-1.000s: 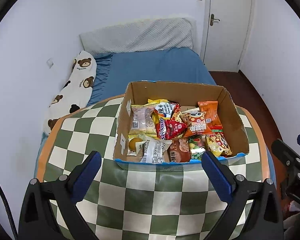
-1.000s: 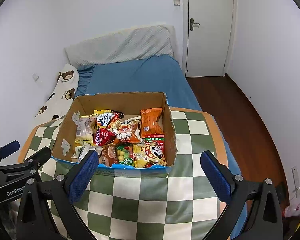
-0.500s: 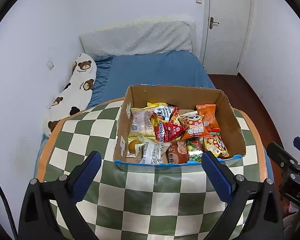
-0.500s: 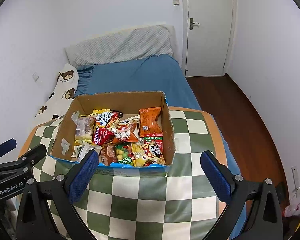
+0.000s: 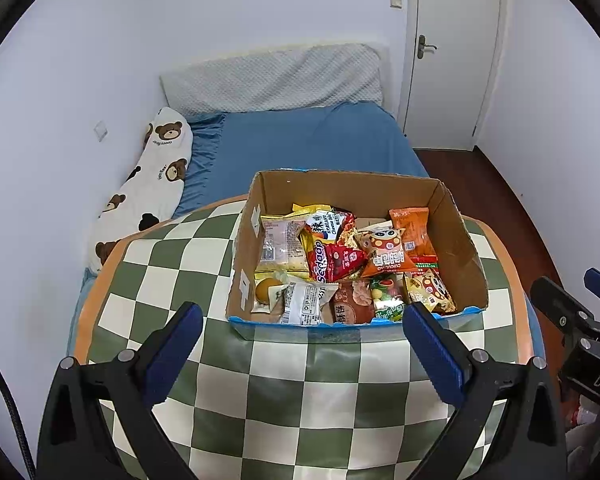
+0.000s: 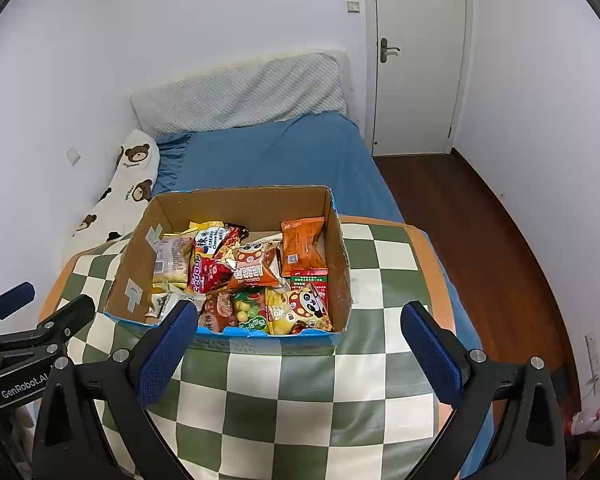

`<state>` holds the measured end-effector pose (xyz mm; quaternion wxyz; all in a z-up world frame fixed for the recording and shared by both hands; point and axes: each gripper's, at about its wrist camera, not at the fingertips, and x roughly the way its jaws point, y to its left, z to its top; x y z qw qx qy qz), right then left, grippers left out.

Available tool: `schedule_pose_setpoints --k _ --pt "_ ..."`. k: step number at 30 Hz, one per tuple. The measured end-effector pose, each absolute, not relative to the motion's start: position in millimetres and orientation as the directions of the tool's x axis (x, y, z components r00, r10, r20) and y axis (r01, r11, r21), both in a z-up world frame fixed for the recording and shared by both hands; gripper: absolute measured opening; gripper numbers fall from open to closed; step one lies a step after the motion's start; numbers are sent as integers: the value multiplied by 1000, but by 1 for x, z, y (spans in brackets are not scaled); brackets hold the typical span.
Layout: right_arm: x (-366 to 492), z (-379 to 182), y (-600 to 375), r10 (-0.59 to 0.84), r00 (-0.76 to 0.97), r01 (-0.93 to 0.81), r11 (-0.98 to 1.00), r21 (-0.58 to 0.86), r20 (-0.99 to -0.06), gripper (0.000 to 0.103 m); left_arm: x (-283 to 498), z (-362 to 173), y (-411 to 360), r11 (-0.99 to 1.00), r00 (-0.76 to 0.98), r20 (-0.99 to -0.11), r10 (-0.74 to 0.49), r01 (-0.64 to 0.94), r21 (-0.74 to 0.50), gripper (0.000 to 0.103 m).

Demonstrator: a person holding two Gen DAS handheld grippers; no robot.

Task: Organize snacks

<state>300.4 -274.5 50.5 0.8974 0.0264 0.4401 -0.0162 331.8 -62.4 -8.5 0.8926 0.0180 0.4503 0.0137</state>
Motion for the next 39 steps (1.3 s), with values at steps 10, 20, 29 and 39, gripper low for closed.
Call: schedule_pose_setpoints --k 10,20,29,39 --pt "300 50 -274 -2 610 52 998 38 -792 103 332 -9 -62 999 594 -804 38 -8 42 103" --pt "299 50 -275 0 610 51 998 40 -793 103 332 -8 -64 999 594 -804 33 -2 39 103" --pt "300 49 -277 3 604 51 998 43 -797 103 332 -8 -66 999 594 -804 32 0 40 103" --pt "299 48 -276 9 600 46 998 46 -800 103 332 -9 -64 999 597 -802 33 -3 38 103"
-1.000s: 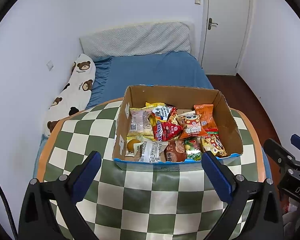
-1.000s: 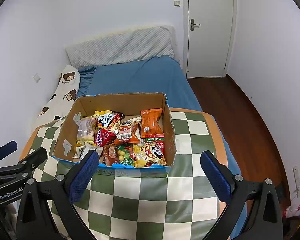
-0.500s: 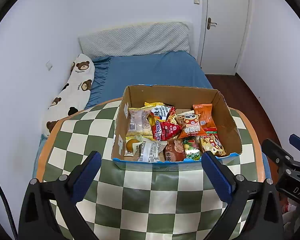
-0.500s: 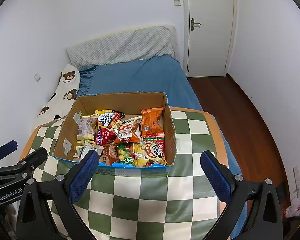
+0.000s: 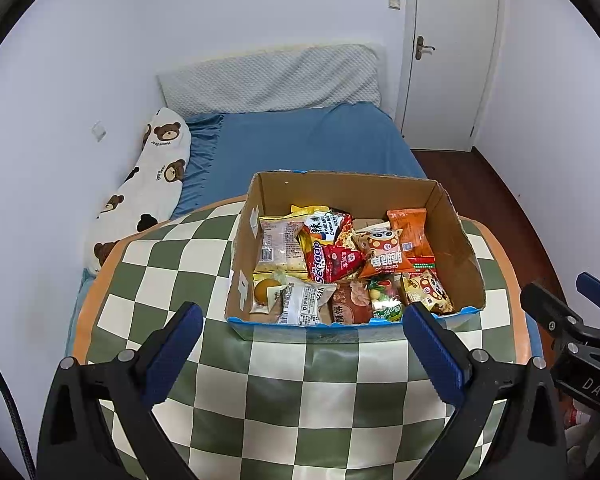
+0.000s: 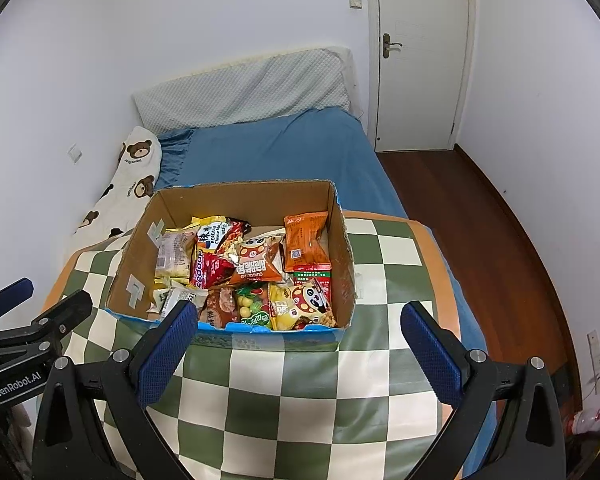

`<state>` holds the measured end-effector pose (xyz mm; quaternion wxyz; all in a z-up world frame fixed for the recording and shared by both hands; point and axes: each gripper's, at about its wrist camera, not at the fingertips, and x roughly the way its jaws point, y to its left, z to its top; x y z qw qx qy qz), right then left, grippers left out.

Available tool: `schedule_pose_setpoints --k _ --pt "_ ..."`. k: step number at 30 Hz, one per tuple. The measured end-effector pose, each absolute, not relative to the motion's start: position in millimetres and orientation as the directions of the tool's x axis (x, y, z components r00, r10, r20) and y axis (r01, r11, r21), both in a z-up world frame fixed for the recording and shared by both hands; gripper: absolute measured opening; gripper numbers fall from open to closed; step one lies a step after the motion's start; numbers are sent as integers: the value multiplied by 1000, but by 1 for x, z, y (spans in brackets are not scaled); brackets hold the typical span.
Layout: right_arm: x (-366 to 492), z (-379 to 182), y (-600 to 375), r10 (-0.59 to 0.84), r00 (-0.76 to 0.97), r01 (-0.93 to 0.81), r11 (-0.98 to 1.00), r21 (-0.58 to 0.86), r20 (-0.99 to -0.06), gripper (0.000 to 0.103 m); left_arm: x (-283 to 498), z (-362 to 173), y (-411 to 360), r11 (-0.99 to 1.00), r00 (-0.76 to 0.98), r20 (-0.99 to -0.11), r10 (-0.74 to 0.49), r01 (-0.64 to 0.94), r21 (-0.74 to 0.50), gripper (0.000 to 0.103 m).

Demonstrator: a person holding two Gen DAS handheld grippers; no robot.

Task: Organize snacks

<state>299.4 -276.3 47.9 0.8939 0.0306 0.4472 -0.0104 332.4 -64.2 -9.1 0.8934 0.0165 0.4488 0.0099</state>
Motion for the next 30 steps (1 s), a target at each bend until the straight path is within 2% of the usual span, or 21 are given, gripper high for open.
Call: schedule_pose_setpoints --k 30 --pt "301 49 -274 10 601 39 998 41 -799 103 333 -8 -61 999 601 -798 34 -7 37 103"
